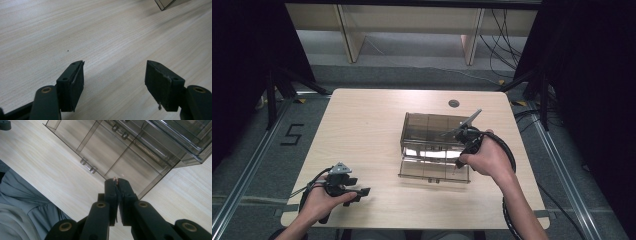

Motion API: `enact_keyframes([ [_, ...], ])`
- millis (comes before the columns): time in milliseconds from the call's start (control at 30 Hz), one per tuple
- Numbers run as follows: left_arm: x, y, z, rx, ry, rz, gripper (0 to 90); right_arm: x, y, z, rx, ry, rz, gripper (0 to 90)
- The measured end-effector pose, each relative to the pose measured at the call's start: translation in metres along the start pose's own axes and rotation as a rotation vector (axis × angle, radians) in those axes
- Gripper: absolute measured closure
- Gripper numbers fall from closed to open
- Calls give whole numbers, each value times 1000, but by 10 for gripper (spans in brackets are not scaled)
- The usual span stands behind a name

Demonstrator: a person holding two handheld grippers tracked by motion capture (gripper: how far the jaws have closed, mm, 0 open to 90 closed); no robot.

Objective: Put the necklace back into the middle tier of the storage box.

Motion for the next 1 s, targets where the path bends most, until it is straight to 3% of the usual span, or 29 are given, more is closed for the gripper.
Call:
enact_keyframes([
  [33, 0, 0, 0, -2, 0, 2, 313, 1, -1, 1, -24, -5, 15, 869],
  [67, 0, 0, 0, 3, 2, -3, 313, -1, 0, -1, -1, -1, -4, 869],
  [167, 0, 0, 0, 3, 1, -2, 313, -1, 1, -2, 3, -3, -1, 869],
  [200, 0, 0, 0, 3, 1, -2, 313, -1, 0, 0, -23, 2, 18, 869],
  [267, -1, 0, 0, 6, 4, -5, 313, -2, 1, -2, -8, 2, 6, 869],
  [367, 0, 0, 0, 4, 1, -3, 312, -3, 1, -3, -28, -2, 12, 869],
  [467, 0, 0, 0, 3, 1, -2, 313, -4, 2, -6, -4, -9, -9, 869],
  [500, 0, 0, 0, 3, 0, -3, 312, -4, 1, -4, -39, -16, 12, 869],
  [633, -1, 0, 1, 6, 10, -2, 312, -7, 3, -7, -19, -21, -18, 869],
  [667, -1, 0, 1, 7, 10, -2, 312, -7, 2, -6, -45, -22, 1, 869],
  [733, -1, 0, 1, 7, 10, -2, 312, -9, 3, -8, -33, -25, -3, 869],
  [800, -1, 0, 1, 5, 9, -1, 312, -9, 4, -7, -51, -19, 2, 869],
  [833, -1, 0, 1, 6, 10, -2, 312, -9, 3, -9, -23, -21, -12, 869],
  [867, -1, 0, 0, 5, 0, -3, 312, -9, 4, -8, -42, -21, -9, 869],
  [1000, -1, 0, 0, 5, 0, -5, 312, -11, 3, -9, -44, -20, -5, 869],
])
Point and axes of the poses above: each handheld gripper's, and its own axes: x roughly backward along the jaws, y roughly out of its top, z roughly to its left, the point moved 5 cm from there along -x, roughly forward along the jaws, and after that the axes turned 8 degrees about -y, right-handed, at the moved point
